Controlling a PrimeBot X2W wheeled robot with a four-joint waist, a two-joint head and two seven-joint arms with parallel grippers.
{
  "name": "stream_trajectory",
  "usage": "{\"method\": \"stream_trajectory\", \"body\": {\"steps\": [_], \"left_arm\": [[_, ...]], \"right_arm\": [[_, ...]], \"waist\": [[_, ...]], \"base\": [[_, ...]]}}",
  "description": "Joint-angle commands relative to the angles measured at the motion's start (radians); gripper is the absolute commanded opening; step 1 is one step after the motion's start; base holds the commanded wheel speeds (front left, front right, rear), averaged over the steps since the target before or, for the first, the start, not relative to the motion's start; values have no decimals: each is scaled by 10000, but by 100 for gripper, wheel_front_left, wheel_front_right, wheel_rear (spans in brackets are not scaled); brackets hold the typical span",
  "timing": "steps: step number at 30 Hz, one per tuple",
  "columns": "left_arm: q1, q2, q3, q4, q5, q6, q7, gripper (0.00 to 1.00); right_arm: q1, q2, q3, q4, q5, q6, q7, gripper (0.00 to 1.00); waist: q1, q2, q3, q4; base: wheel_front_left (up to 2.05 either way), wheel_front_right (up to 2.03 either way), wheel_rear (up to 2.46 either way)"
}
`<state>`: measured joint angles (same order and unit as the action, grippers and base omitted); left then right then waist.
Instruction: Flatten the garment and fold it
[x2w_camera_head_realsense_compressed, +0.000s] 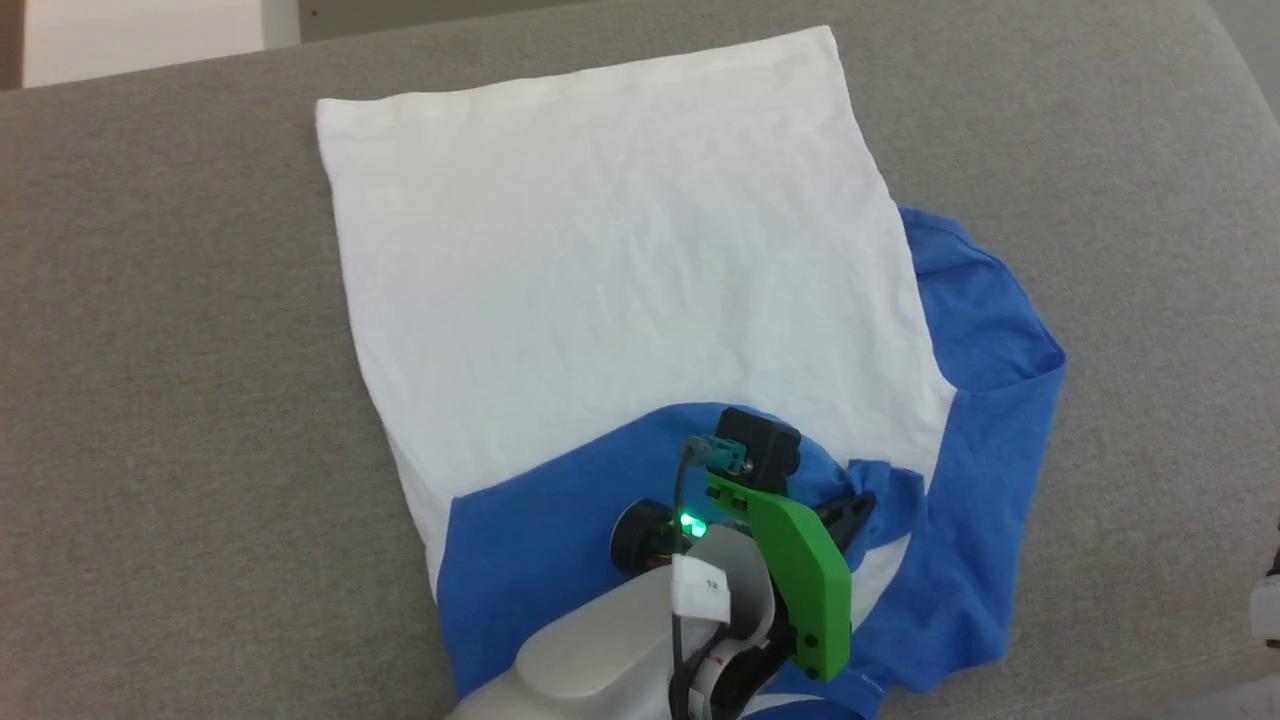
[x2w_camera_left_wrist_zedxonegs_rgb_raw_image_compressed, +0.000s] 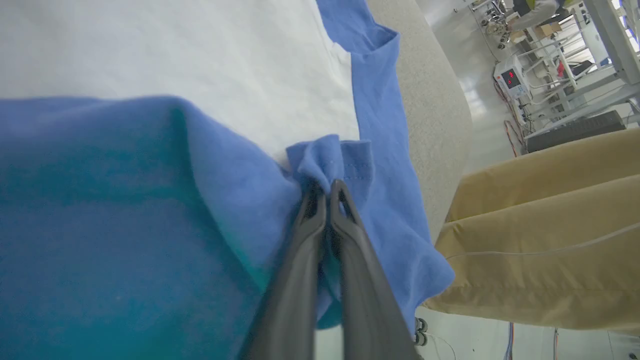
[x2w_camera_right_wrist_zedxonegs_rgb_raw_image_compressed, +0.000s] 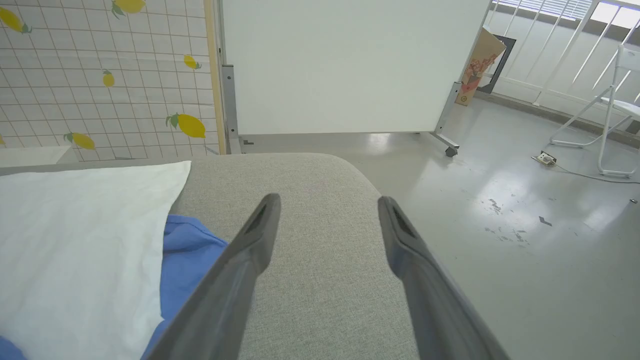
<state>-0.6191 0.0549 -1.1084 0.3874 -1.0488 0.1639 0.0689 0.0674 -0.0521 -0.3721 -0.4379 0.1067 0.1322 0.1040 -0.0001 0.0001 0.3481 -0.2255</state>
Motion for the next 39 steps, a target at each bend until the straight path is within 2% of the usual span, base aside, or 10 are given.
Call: {"method": "stream_trajectory", "body": {"steps": [1,9,12,15,21,26,30,35,37,39], "left_arm": [[-325,-45,-228,210,-170,91,-178,100],[-1399,-46,-910,114,-1013,-72,-1592,100],[-1827,-46,-772,-65,-968,-98,-2155,100],[-2125,195,-338,-346,-586,133,-2821,100],[-1524,2105,1194,-2108,509,1528,-3283,100],[221,3957,3204,-4580,1973,2961,-3302,100],[2044,5188,4239,-6190,3608,4093,-3304,100],[4454,5648,4791,-7214,4722,5004,-3305,100],[5286,5459,5101,-7438,4957,5176,-3306,100],[6013,4919,5582,-7667,5058,5185,-3306,100]], "right_arm": [[-238,17,101,75,-23,-15,-89,100],[-172,-22,83,214,-185,-15,-42,100],[-15,-45,70,143,-223,-15,41,100],[158,-49,162,42,-262,-15,166,100],[437,-33,409,-88,-311,-15,391,100],[567,-9,638,-120,-325,-15,453,100],[666,4,790,-33,-310,-15,460,100],[780,13,951,179,-260,-15,451,100],[781,14,1016,307,-247,-15,430,100],[792,15,1011,454,-179,-15,389,100]], "waist": [[1,-1,172,-182],[1,-1,-421,269],[1,-1,-795,548],[1,-1,-1185,824],[1,-1,-1684,1275],[1,-1,-1798,1530],[1,-1,-1858,1679],[1,-1,-1860,1824],[1,-1,-1859,1851],[1,-1,-1873,1911]], "base": [[0,0,0],[0,0,0],[0,0,0],[0,0,0],[0,0,0],[0,0,0],[0,0,0],[0,0,0],[0,0,0],[0,0,0]]}}
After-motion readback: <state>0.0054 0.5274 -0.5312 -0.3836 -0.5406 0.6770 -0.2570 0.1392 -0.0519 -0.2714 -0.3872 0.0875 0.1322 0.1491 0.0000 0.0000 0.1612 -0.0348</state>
